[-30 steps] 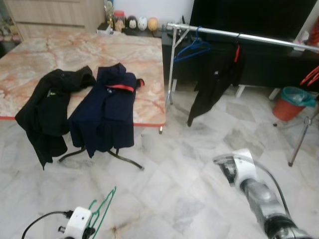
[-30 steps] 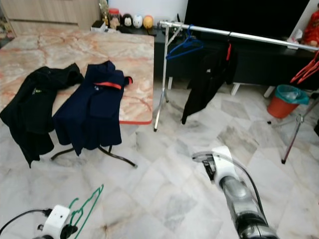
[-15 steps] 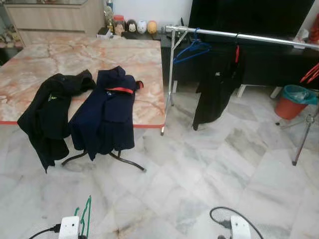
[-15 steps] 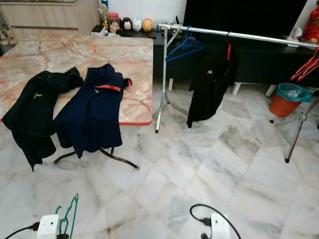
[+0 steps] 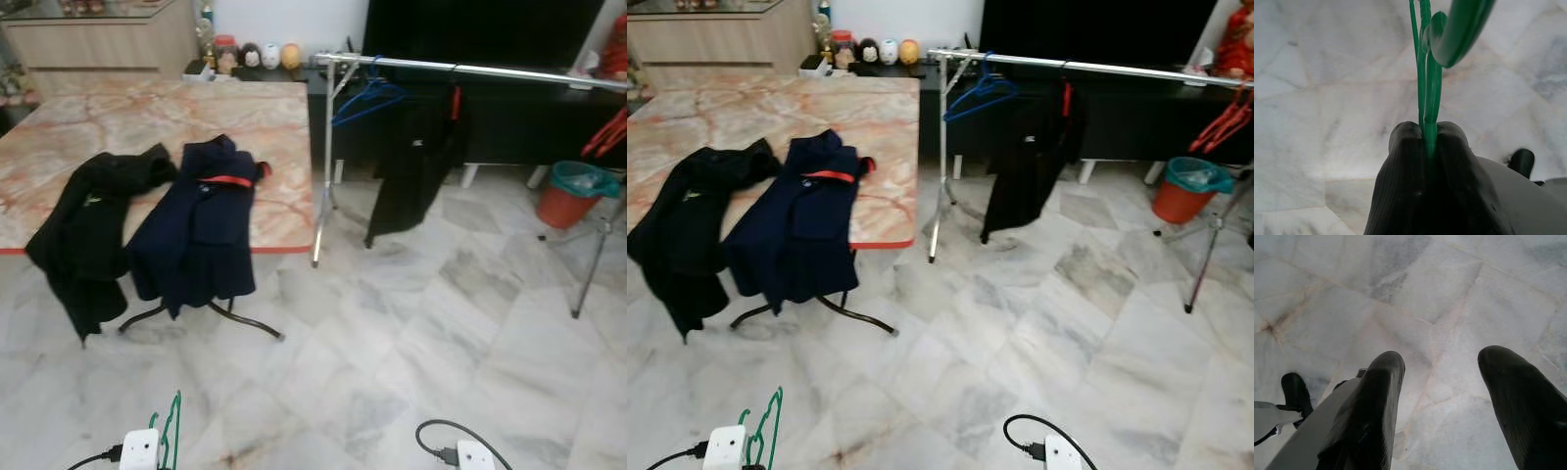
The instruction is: Hang hanger
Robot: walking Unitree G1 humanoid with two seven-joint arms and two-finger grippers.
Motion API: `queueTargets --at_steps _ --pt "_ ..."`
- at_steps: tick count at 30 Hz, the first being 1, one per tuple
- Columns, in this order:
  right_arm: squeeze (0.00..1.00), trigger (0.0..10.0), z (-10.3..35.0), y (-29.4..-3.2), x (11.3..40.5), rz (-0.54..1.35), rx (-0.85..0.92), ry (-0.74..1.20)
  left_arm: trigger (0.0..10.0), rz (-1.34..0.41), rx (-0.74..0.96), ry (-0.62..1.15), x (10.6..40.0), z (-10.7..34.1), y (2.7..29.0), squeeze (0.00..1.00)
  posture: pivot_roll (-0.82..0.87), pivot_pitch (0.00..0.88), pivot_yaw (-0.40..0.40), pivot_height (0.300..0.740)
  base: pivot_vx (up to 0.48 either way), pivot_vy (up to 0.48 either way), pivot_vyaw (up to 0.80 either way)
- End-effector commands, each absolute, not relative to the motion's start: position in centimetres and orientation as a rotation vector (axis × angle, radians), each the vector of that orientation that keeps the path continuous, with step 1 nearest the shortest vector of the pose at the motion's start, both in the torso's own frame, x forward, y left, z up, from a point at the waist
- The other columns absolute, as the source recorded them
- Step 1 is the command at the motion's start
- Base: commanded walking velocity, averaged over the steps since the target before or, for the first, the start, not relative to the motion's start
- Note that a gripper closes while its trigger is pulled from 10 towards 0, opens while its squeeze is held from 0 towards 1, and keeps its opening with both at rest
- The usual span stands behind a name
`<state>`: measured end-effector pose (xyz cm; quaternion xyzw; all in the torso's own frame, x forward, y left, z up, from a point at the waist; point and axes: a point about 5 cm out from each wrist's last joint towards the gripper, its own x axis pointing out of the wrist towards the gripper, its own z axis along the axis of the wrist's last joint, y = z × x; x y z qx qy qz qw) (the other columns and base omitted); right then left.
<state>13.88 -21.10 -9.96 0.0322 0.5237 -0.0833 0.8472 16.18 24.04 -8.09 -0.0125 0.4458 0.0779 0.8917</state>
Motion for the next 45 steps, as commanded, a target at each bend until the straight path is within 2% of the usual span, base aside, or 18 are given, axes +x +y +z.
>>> queueTargets --at_steps 1,29,45 --pt "0.00 10.0 -9.87 -21.45 13.92 -0.184 0.074 1.092 10.0 0.150 -0.013 0.933 16.04 -8.20 23.91 0.00 0.13 0.000 -0.026 0.740 0.000 -0.480 0.00" --pt "0.00 10.0 -9.53 -21.58 14.76 -0.170 0.085 1.067 10.0 0.160 -0.014 0.946 15.39 -8.47 23.93 0.00 0.12 0.000 -0.042 0.740 0.000 -0.479 0.00" --pt "0.00 10.0 -9.57 -21.49 14.69 -0.166 0.084 1.066 10.0 0.168 -0.053 0.933 15.38 -8.49 23.77 0.00 0.13 0.000 -0.046 0.740 0.000 0.000 0.00"
